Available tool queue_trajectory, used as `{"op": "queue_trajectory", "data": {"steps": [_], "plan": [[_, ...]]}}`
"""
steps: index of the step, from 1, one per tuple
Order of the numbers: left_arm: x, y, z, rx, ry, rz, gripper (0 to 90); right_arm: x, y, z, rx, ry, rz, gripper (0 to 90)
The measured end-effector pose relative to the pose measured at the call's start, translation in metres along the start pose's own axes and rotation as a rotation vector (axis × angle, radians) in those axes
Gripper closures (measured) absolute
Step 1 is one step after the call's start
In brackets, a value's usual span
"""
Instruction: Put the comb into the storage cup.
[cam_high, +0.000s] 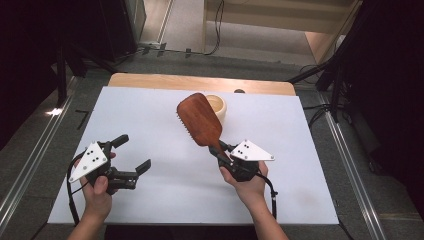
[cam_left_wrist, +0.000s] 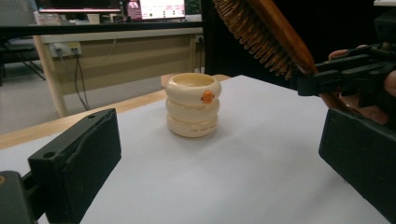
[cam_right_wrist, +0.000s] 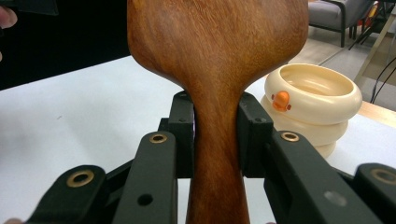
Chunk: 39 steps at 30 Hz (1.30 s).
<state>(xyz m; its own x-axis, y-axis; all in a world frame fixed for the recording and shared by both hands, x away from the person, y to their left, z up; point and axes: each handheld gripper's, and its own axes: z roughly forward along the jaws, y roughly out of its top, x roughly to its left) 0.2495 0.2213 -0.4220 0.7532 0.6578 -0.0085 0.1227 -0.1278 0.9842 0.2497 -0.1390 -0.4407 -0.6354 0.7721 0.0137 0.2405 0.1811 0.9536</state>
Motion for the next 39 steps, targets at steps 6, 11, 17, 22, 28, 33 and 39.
{"op": "queue_trajectory", "data": {"steps": [6,11,17,22,28,33,39], "plan": [[-0.004,0.005,0.01,-0.006,-0.034,-0.011,0.0,0.0,-0.001,0.001,-0.001,-0.001,-0.005,69.8],[-0.008,0.009,0.019,-0.011,-0.059,-0.017,0.0,0.002,-0.003,0.002,-0.001,0.003,-0.007,69.8],[-0.012,0.013,0.03,-0.015,-0.089,-0.05,0.0,0.004,-0.004,0.003,0.003,0.008,-0.009,69.8],[-0.015,0.016,0.04,-0.026,-0.112,-0.096,0.0,0.006,-0.004,0.004,0.0,0.01,-0.018,69.8],[-0.019,0.02,0.05,-0.014,-0.135,-0.106,0.0,0.008,-0.004,0.004,-0.004,0.016,-0.021,69.8],[-0.02,0.025,0.059,-0.009,-0.143,-0.135,0.0,0.011,-0.005,0.005,-0.008,0.018,-0.021,69.8],[-0.023,0.029,0.068,-0.01,-0.157,-0.149,0.0,0.015,-0.006,0.007,-0.007,0.024,-0.028,69.8]]}}
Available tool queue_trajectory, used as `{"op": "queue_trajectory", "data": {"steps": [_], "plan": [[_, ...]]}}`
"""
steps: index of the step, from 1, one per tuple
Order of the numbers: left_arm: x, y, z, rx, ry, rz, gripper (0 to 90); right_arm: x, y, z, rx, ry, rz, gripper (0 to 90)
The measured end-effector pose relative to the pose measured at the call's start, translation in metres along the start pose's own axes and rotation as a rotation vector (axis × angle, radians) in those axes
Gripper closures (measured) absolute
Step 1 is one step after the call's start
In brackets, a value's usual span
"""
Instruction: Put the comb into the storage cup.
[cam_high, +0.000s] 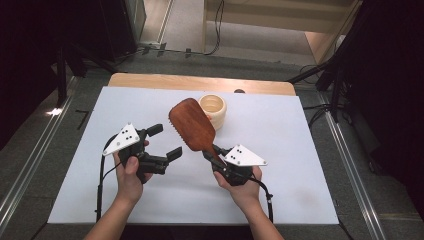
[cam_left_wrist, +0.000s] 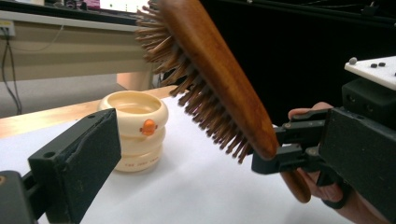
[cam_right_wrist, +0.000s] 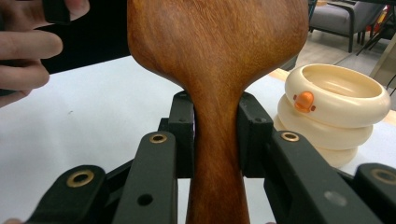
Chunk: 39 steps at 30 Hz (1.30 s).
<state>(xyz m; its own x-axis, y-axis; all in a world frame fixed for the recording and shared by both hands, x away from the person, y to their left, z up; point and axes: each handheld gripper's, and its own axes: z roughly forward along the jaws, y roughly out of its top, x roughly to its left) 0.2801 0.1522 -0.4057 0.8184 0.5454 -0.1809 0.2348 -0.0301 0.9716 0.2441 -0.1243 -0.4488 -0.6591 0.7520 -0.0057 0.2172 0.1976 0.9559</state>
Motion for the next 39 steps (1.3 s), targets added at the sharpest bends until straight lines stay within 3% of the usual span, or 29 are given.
{"op": "queue_trajectory", "data": {"steps": [9,23,35,39], "plan": [[-0.004,0.001,0.014,0.006,-0.018,-0.013,0.0,0.006,0.001,0.0,-0.014,0.014,-0.011,69.8],[-0.011,0.003,0.024,-0.001,-0.038,0.0,0.0,0.017,0.005,0.0,-0.036,0.048,-0.03,69.8],[-0.013,0.003,0.029,0.006,-0.038,-0.043,0.3,0.028,0.005,0.003,-0.04,0.071,-0.044,69.8],[-0.012,0.004,0.029,0.007,-0.039,-0.068,5.3,0.031,0.005,0.003,-0.041,0.072,-0.044,69.8]]}}
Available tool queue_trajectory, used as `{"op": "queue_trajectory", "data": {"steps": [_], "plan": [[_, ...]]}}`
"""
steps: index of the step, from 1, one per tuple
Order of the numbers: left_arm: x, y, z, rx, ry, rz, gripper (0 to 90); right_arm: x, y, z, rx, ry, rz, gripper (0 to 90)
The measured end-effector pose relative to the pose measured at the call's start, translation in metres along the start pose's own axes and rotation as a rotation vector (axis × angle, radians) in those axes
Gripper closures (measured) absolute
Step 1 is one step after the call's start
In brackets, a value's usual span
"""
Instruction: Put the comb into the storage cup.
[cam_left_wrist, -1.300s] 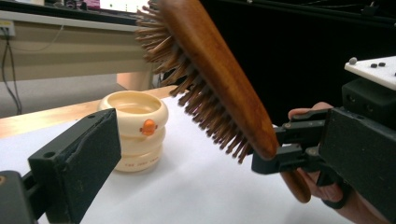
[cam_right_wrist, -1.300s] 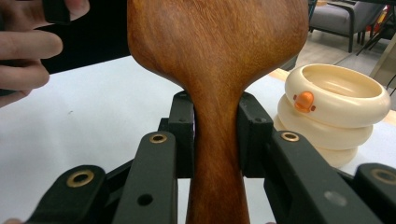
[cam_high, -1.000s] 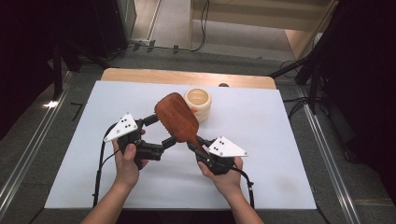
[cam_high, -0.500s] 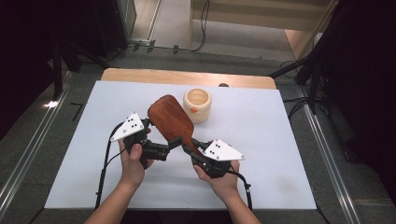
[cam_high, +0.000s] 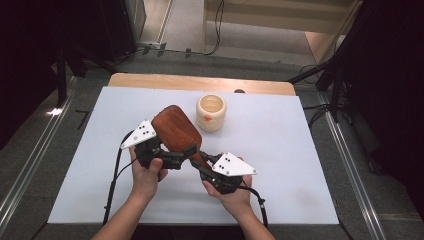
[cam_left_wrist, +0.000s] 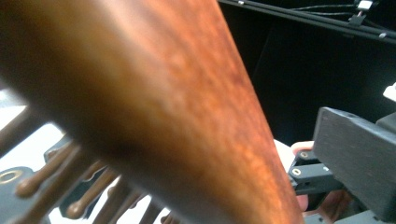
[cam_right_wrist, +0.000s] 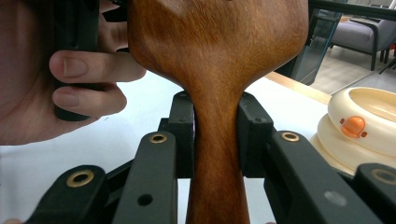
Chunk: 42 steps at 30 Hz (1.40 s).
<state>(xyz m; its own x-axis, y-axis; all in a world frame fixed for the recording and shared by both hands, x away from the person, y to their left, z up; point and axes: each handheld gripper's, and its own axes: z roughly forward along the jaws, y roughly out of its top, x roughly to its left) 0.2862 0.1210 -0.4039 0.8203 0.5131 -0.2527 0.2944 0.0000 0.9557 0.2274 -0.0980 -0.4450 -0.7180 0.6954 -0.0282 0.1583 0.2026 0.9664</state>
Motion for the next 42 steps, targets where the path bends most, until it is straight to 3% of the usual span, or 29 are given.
{"op": "queue_trajectory", "data": {"steps": [3,6,8,16,20,23,26,28,33,36,38,40,42], "plan": [[0.002,0.0,0.001,0.007,0.002,-0.037,14.4,0.0,0.0,0.0,0.0,-0.003,0.001,69.8],[0.003,0.0,0.001,0.019,0.005,-0.049,19.8,0.0,-0.001,0.001,0.0,-0.011,-0.001,69.8],[0.004,0.0,0.0,0.019,0.015,-0.065,29.1,0.0,-0.002,0.0,-0.006,-0.012,0.002,69.8],[0.007,0.0,0.0,0.032,-0.062,-0.098,44.1,-0.001,-0.005,0.003,-0.017,-0.029,-0.015,69.8],[0.005,0.001,0.001,0.065,-0.068,-0.07,50.7,-0.003,-0.008,0.007,0.0,-0.022,-0.016,69.5],[0.004,0.003,0.0,0.072,-0.066,-0.052,52.1,-0.006,-0.009,0.009,-0.012,0.013,0.008,68.3],[0.004,0.004,0.0,0.079,-0.053,-0.044,53.1,-0.01,-0.01,0.012,-0.032,0.032,0.018,61.2],[0.004,0.004,0.0,0.079,-0.045,-0.031,53.5,-0.012,-0.011,0.015,-0.059,0.016,-0.032,50.6],[0.004,0.005,-0.002,0.073,-0.036,-0.02,53.6,-0.016,-0.012,0.013,-0.031,0.014,-0.012,40.3],[0.004,0.007,-0.003,0.075,-0.031,-0.006,53.6,-0.016,-0.012,0.01,0.031,-0.037,-0.005,24.4],[0.005,0.008,-0.004,0.072,-0.028,-0.009,53.6,-0.017,-0.012,0.007,0.026,-0.043,0.019,12.0],[0.006,0.009,-0.004,0.073,-0.024,-0.007,53.6,-0.021,-0.013,0.003,0.014,-0.024,0.022,1.7],[0.007,0.009,-0.005,0.067,-0.024,-0.011,53.6,-0.026,-0.014,-0.002,-0.001,0.003,0.046,0.0]]}}
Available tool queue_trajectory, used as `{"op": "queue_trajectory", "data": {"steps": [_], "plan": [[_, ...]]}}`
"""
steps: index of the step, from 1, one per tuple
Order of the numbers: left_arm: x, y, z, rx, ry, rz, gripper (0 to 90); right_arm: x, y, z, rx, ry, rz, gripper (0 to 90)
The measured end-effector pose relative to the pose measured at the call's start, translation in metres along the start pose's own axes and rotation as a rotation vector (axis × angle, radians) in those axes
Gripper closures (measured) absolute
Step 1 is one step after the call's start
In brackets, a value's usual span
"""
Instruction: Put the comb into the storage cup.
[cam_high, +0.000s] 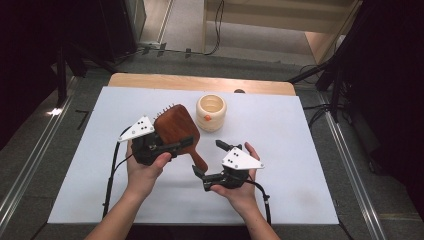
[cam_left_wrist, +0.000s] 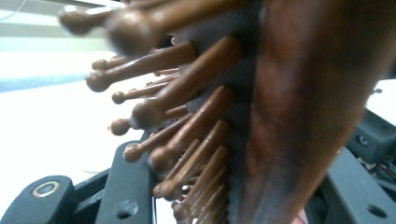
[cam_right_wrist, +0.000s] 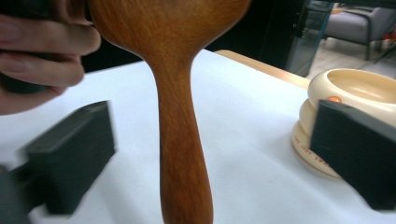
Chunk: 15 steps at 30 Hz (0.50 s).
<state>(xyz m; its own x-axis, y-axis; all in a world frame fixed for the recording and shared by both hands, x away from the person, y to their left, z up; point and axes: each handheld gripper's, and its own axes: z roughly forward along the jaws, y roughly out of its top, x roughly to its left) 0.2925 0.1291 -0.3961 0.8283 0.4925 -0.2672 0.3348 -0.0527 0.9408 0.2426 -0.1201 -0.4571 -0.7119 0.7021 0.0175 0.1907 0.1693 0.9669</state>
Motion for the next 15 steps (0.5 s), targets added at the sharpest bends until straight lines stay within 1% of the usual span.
{"op": "queue_trajectory", "data": {"steps": [1,5,7,9,15], "plan": [[0.0,0.0,0.0,-0.002,0.002,0.0,53.6,-0.003,-0.001,-0.003,-0.01,0.011,0.019,0.0],[0.001,0.001,-0.002,-0.004,0.007,0.006,53.7,-0.013,-0.007,-0.013,-0.021,-0.025,0.032,0.0],[0.001,0.002,-0.002,-0.006,0.011,0.012,53.6,-0.019,-0.012,-0.02,-0.033,-0.059,0.027,0.0],[0.001,0.002,-0.002,-0.007,0.006,0.008,53.7,-0.022,-0.015,-0.025,-0.04,-0.082,0.021,0.0],[0.003,0.003,-0.003,-0.008,0.009,0.009,53.7,-0.036,-0.025,-0.045,-0.049,-0.121,0.03,0.0]]}}
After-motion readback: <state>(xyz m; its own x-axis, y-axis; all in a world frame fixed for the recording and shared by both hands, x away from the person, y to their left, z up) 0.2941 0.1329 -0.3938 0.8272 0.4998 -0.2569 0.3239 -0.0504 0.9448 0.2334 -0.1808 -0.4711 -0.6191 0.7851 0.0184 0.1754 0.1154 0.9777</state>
